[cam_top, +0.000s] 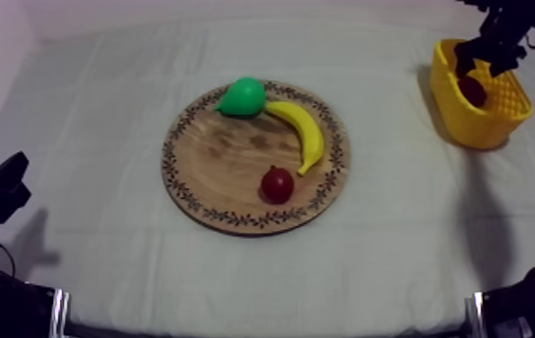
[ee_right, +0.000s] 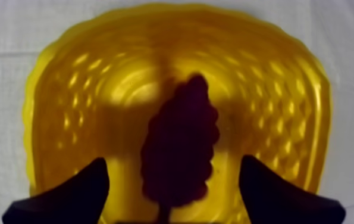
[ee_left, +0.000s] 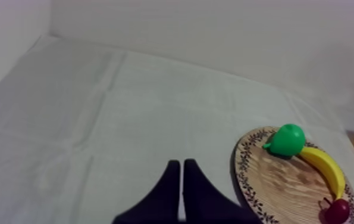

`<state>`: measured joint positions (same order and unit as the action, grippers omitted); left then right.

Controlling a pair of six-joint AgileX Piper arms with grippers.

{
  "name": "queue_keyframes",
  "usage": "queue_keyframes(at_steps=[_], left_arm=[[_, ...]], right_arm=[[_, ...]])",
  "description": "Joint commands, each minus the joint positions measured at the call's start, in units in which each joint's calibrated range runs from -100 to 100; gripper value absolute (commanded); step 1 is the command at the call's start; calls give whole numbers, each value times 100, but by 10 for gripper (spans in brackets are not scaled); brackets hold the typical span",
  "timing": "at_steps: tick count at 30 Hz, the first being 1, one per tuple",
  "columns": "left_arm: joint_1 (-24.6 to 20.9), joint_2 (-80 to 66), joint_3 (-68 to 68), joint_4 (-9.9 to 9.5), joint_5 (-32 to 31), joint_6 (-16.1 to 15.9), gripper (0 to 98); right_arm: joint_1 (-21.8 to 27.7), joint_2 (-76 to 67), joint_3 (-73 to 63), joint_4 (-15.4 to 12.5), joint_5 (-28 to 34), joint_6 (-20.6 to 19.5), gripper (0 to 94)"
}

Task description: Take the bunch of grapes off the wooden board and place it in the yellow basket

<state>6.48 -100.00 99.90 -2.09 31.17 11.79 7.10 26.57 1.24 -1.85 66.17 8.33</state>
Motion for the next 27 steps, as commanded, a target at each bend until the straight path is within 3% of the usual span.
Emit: queue_keyframes(at_steps=[1, 17, 27], left_arm=[[0, 0, -2, -4, -5, 0, 1], [0, 0, -2, -4, -5, 0, 1], [0, 0, -2, -4, -5, 1, 1]], right_arm=[[-4, -188, 89, 16, -124, -9, 673], [255, -2767, 1716, -35, -656, 8, 600], [401, -4634, 3237, 7, -1355, -62, 558]])
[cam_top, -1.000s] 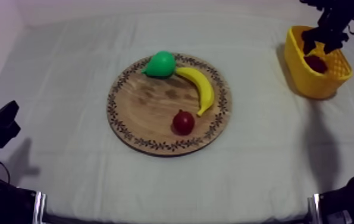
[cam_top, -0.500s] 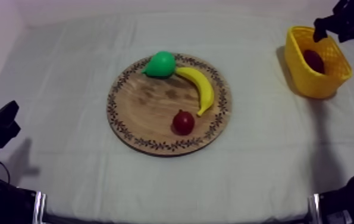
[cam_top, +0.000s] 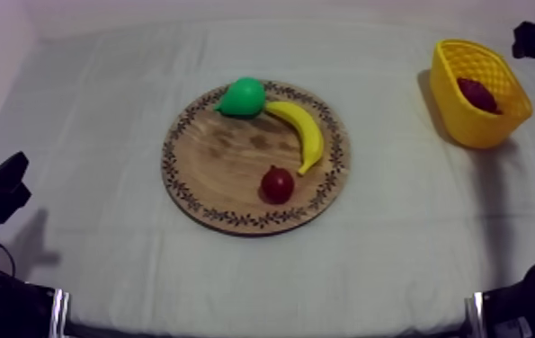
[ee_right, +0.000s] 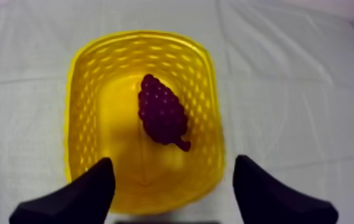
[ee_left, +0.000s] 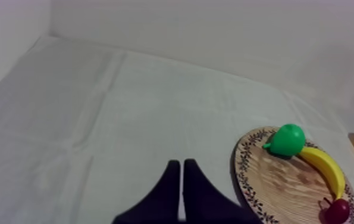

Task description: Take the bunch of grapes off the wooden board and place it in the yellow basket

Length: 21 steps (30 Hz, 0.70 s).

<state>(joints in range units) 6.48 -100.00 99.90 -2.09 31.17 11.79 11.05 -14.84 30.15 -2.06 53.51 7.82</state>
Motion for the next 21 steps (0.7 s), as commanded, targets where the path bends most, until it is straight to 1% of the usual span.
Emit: queue_keyframes(at_steps=[1, 8, 21], left_arm=[[0, 0, -2, -4, -5, 0, 1], [0, 0, -2, -4, -5, 0, 1], [0, 0, -2, -4, -5, 0, 1]], right_arm=[[20, -684, 503, 50, -153, -34, 562], [84, -2023, 1681, 146, -623, -75, 559], [-83, -4215, 3726, 275, -1200, -131, 482]])
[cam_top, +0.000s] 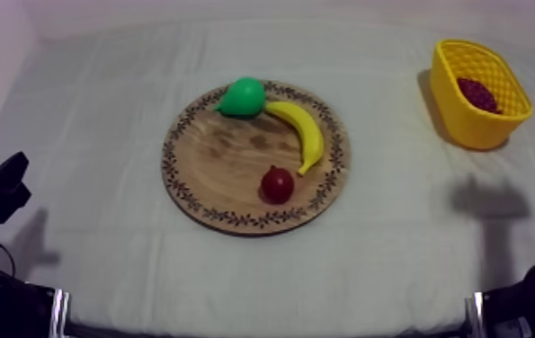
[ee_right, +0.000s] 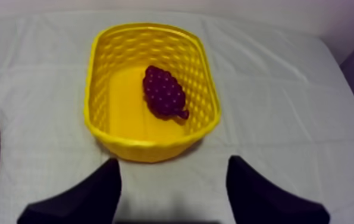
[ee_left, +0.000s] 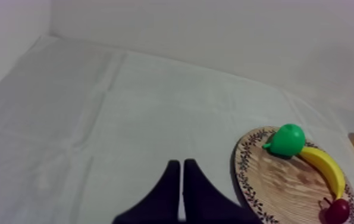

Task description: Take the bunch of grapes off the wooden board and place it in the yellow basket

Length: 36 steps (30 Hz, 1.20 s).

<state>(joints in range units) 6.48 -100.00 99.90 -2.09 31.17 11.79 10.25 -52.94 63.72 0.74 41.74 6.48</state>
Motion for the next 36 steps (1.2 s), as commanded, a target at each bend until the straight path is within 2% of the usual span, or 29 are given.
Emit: queue_keyframes(at_steps=[1, 7, 13, 22, 28, 36], left_arm=[[0, 0, -2, -4, -5, 0, 1], [0, 0, -2, -4, -5, 0, 1], [0, 0, -2, -4, -5, 0, 1], [0, 0, -2, -4, -5, 0, 1], [0, 0, -2, -4, -5, 0, 1], [0, 0, -2, -4, -5, 0, 1]], right_arm=[[-6, -573, 519, -9, -54, 5, 472], [-81, -1630, 1514, -22, -213, 32, 413], [-205, -2678, 2392, -56, -284, 63, 307], [-308, -3872, 3286, -254, -364, 114, 168], [-368, -4224, 3489, -249, -504, -108, 31], [-388, -4279, 3577, -238, -521, -576, 4]])
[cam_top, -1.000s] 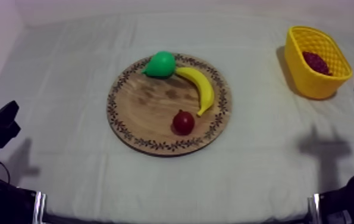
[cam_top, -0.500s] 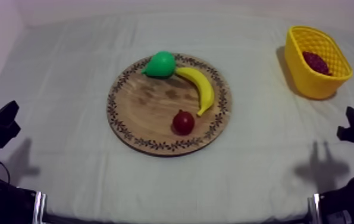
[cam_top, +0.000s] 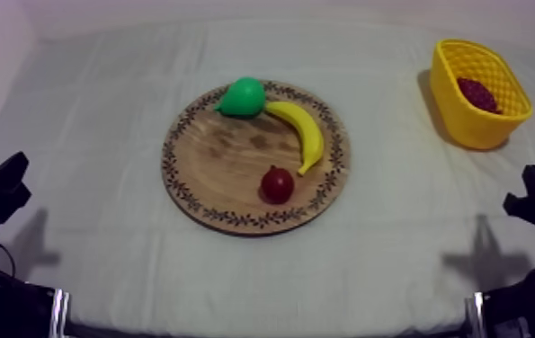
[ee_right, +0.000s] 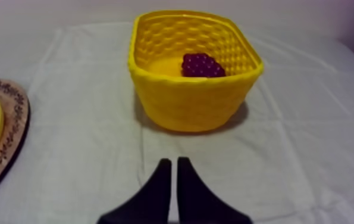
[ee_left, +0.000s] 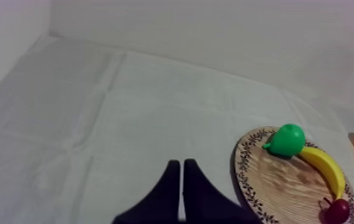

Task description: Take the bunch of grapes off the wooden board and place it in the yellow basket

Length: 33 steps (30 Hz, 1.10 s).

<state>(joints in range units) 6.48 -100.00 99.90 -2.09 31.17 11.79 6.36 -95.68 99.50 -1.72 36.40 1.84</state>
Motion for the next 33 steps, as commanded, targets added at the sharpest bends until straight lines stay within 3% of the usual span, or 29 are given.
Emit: queue_keyframes(at_steps=[1, 8, 13, 28, 33], left_arm=[[0, 0, -2, -4, -5, 0, 1], [0, 0, -2, -4, -5, 0, 1], [0, 0, -2, -4, -5, 0, 1], [0, 0, -2, -4, -5, 0, 1], [0, 0, -2, -4, -5, 0, 1]], right_arm=[[1, -5, 4, 8, 13, -168, 4], [0, -7, 24, 12, -15, -371, 3], [0, -7, 27, 13, -25, -307, 2], [0, -7, 28, 13, -27, 740, 2], [0, -7, 28, 13, -27, 873, 2]])
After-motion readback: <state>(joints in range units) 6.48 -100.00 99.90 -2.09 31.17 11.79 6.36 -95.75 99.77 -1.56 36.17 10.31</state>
